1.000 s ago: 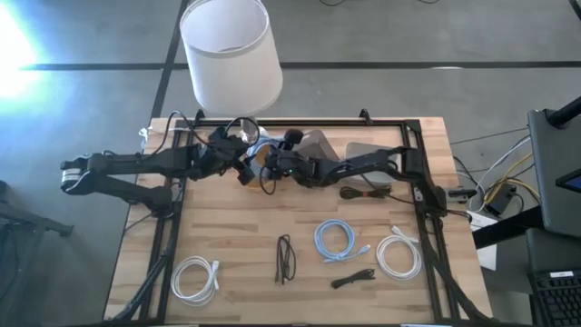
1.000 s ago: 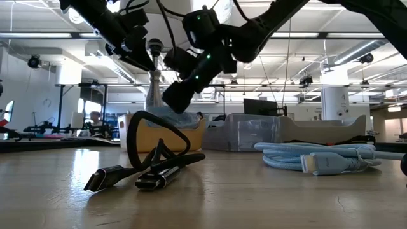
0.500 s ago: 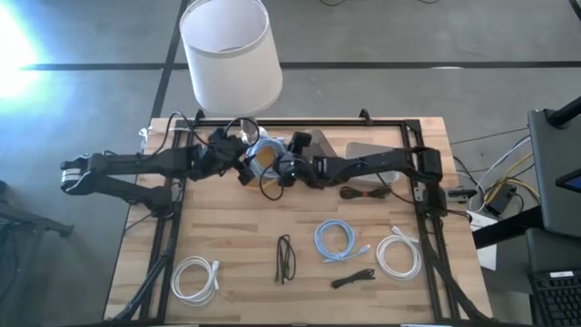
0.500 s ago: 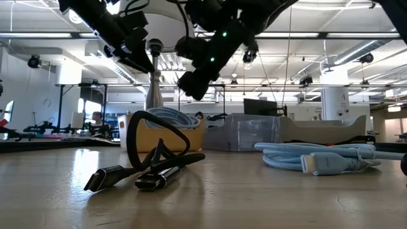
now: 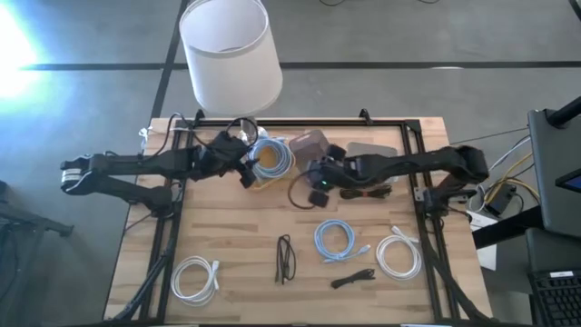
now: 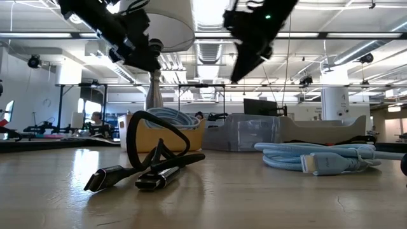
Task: Pick & Place USB Port
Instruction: Put the blue charger cable into the orange bin
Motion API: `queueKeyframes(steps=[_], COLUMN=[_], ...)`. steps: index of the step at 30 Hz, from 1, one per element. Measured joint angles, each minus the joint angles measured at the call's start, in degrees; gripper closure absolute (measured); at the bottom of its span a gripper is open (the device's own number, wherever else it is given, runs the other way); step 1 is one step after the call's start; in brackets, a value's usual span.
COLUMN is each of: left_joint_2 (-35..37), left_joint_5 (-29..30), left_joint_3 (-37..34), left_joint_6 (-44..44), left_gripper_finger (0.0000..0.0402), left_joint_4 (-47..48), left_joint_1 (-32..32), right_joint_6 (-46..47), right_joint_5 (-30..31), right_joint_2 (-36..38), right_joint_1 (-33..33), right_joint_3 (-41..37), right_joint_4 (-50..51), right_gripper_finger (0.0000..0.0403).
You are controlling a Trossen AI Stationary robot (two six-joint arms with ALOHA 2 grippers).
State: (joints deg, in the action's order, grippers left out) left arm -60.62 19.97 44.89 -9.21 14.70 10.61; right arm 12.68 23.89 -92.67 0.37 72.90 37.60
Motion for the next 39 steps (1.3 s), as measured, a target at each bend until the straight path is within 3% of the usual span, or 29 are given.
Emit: queueKeyframes(steps=[4,7,14,21,25,39], left_joint_2=[-1.19,-2.83,-8.62,-12.41,-12.53,-12.03], left_joint_5=[-12.05,-14.79,-14.89,-14.91,-14.89,-14.87], left_joint_3=[-0.16,-0.16,-0.14,0.21,0.45,0.52], left_joint_6=[-0.04,-0.11,-0.09,-0.08,-0.09,0.26], left_gripper_finger=[0.0202,0.0202,0.0202,0.0202,0.0202,0.0202], left_joint_4=[-3.79,-5.32,-8.75,-14.48,-14.54,-14.74], left_joint_1=[-0.02,-0.21,-0.33,-0.33,-0.33,-0.33], right_joint_6=[4.49,8.27,19.43,27.34,29.08,25.1], right_joint_5=[-9.78,-16.29,-17.56,-20.53,-20.44,-16.23], right_joint_2=[6.14,10.01,12.61,9.92,8.13,-0.03], right_joint_1=[1.95,3.9,9.03,12.69,13.21,13.38], right_joint_3=[-6.78,-12.15,-25.45,-32.07,-32.6,-29.54], right_joint_4=[-0.09,-0.73,-2.41,-10.48,-14.52,-12.9], right_gripper_finger=[0.027,0.0271,0.0271,0.0275,0.028,0.0291])
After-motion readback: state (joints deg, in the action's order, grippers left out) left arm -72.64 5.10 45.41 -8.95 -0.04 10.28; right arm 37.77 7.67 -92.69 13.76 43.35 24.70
